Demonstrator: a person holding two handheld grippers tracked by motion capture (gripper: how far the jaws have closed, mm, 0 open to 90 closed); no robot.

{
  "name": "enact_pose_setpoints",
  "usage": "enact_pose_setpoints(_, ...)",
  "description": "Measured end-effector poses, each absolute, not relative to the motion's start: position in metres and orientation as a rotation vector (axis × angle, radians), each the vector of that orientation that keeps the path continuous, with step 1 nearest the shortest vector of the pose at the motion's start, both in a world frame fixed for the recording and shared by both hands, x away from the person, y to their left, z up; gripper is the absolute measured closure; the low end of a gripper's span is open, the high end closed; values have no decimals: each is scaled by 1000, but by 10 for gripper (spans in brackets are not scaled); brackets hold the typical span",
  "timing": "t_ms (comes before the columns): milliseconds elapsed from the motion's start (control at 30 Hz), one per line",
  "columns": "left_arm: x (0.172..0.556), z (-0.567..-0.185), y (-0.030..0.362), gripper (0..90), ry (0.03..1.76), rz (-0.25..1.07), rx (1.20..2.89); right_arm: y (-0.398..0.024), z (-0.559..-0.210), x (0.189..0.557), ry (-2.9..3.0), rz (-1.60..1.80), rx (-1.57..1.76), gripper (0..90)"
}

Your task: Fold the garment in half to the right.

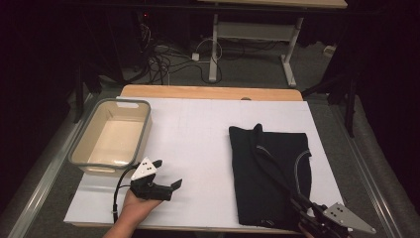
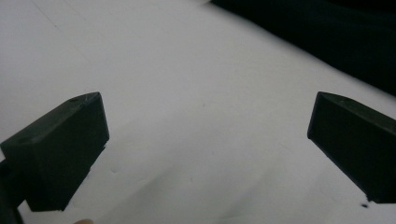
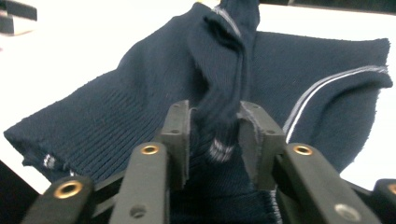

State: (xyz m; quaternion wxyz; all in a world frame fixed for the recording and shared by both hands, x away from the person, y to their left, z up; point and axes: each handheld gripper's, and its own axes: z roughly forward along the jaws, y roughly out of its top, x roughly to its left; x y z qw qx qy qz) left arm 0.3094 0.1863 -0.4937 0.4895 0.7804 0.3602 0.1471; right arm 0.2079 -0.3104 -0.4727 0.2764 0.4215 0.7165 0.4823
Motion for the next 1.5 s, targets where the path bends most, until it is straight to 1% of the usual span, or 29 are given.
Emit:
enact_pose_setpoints(67,309,-494,186,0,872,359,1901,-311,-467,209,1893,1320,1138,585)
enact_pose_setpoints(167,310,-494,185,0,875,359,1904,-306,-460,216,1881,1294,1130,486)
enact_pose_setpoints(233,309,-494,185,0,878,362,1901,-302,-462,223,1911,1278,1160,415)
enact_pose_setpoints(333,309,-494,185,0,880,368,1901,-298,-468,229,1952,1268,1197,392)
enact_pose_setpoints(467,309,-494,183,0,868,373,1921,-289,-467,233,1965,1260,1205,389)
enact_pose_setpoints(567,309,-494,183,0,867,371,1927,-289,-470,241,1978,1214,1239,415)
enact_pose_setpoints(667,309,-494,183,0,858,368,1925,-298,-473,239,1990,1232,1247,475)
enact_pose_setpoints(733,309,-494,183,0,857,363,1931,-304,-476,236,1991,1227,1263,540)
enact_pose_setpoints(833,309,-494,183,0,854,364,1933,-311,-482,233,2009,1220,1291,667)
enact_pose_setpoints(900,309,-494,183,0,852,366,1931,-314,-486,233,2015,1230,1307,784)
enact_pose_setpoints(1000,309,-494,183,0,852,365,1930,-315,-481,228,1987,1230,1277,811)
enact_pose_setpoints(1100,309,-494,183,0,849,365,1927,-313,-470,215,1931,1221,1220,811)
enact_pose_setpoints(1200,309,-494,183,0,845,364,1929,-318,-470,206,1913,1212,1234,807)
enact_pose_setpoints(1233,309,-494,183,0,845,363,1931,-321,-473,207,1913,1204,1255,797)
enact_pose_setpoints(1267,309,-494,182,0,843,364,1932,-324,-476,209,1918,1196,1279,769)
enact_pose_setpoints(1333,308,-494,182,0,843,367,1935,-329,-483,216,1939,1174,1311,629)
enact_pose_setpoints(1367,309,-494,182,0,844,368,1935,-332,-483,218,1932,1191,1319,580)
enact_pose_setpoints(1433,309,-493,182,0,849,368,1935,-333,-477,220,1897,1228,1311,512)
enact_pose_setpoints(1500,310,-492,182,0,842,400,1948,-330,-471,223,1877,1251,1292,472)
